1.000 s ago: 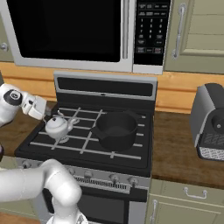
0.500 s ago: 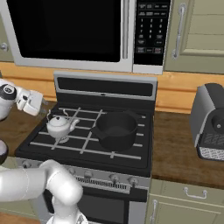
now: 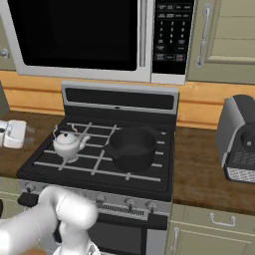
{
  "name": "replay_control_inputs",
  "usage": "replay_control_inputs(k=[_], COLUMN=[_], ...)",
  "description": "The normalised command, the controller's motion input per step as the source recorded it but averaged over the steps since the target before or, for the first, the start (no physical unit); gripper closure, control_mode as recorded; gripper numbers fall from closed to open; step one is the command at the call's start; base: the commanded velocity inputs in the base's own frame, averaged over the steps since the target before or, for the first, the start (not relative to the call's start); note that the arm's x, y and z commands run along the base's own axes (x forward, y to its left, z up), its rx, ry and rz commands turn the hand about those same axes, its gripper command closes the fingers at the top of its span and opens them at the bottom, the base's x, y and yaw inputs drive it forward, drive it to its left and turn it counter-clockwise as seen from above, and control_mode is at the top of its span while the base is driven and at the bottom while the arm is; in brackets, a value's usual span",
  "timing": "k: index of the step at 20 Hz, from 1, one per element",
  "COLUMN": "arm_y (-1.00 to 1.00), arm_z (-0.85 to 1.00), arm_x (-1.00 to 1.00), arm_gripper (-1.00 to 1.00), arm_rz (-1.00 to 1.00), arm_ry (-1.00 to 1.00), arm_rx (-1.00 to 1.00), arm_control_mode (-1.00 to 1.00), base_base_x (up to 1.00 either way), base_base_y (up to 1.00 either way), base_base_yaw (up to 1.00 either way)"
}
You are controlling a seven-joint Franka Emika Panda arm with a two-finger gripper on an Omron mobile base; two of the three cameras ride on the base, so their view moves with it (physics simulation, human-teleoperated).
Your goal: Pick the kettle from the counter and place it on a stove burner. Then turn the burner on.
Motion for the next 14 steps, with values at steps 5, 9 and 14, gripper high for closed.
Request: replay_control_inputs(k=[5,9,14], arm_y=[0.0,0.06,0.25], arm_z=[-0.96,-1.0,-1.0], arm_x=[-1.0,-1.0,-0.78], arm_gripper=[-1.0,-1.0,-1.0], arm_rz=[0.38,0.38,0.35], arm_ry=[0.03,0.0,-0.1], arm_rx=[-0.42,-0.48,-0.4], arm_control_mode=[-1.0,-1.0,-1.0], base_base_x=[0.0,0.0,0.0], base_base_y=[0.0,0.0,0.0], base_base_yaw=[0.0,0.0,0.0])
